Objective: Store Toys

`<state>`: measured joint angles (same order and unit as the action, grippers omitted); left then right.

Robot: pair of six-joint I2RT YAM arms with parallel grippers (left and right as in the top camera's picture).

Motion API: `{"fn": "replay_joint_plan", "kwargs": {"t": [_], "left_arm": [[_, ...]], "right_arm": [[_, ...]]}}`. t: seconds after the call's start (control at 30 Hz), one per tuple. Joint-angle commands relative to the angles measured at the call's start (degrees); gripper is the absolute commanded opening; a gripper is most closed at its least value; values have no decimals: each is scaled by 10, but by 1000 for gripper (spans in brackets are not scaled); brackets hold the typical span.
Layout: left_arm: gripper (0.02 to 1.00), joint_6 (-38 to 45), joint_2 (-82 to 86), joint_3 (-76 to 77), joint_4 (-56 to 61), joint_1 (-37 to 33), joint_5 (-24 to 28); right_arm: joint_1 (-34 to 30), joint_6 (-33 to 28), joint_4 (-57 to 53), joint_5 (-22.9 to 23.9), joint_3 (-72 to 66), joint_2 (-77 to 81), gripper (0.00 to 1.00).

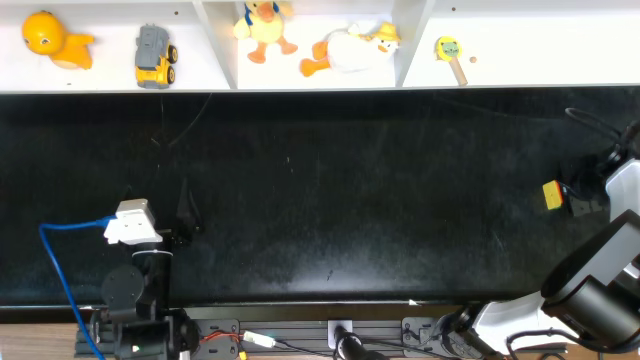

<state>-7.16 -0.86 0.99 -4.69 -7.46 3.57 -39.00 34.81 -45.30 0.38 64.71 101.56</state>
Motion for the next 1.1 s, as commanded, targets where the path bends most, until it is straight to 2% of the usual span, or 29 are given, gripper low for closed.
{"fn": "replay_joint_plan", "kwargs": {"t": [0.03,0.13,0.23,0.37,0.4,0.5,0.53,0.73,0.8,0.87,1.0,1.1], "left_arm": [[998,-6,7,-5,2,3,-7],[998,-6,7,-5,2,3,-7],[998,-6,7,-5,2,4,-7],[998,-6,7,-5,2,4,-7],[996,-6,7,-5,2,4,-7],[998,-6,7,-5,2,4,-7],[998,-6,7,-5,2,3,-7],[998,-6,7,-5,2,4,-7],[998,-6,7,-5,2,4,-7],[998,-6,7,-5,2,3,-7],[998,-6,7,-5,2,4,-7],[998,-6,7,-5,2,4,-7]], "right_arm": [[1,-41,-14,-25,26,-41,310],[9,-85,-22,-55,57,-82,277],[32,-170,-26,-85,98,-128,211],[85,-305,-23,-80,133,-181,106],[101,-347,-15,-77,135,-191,45],[142,-452,20,-77,135,-207,45],[150,-469,33,-76,135,-207,45],[161,-459,106,-67,131,-159,45],[156,-460,117,-49,131,-134,45],[150,-476,119,-44,131,-116,47],[139,-490,173,-72,131,-85,47],[130,-486,224,-125,130,-66,47]]}}
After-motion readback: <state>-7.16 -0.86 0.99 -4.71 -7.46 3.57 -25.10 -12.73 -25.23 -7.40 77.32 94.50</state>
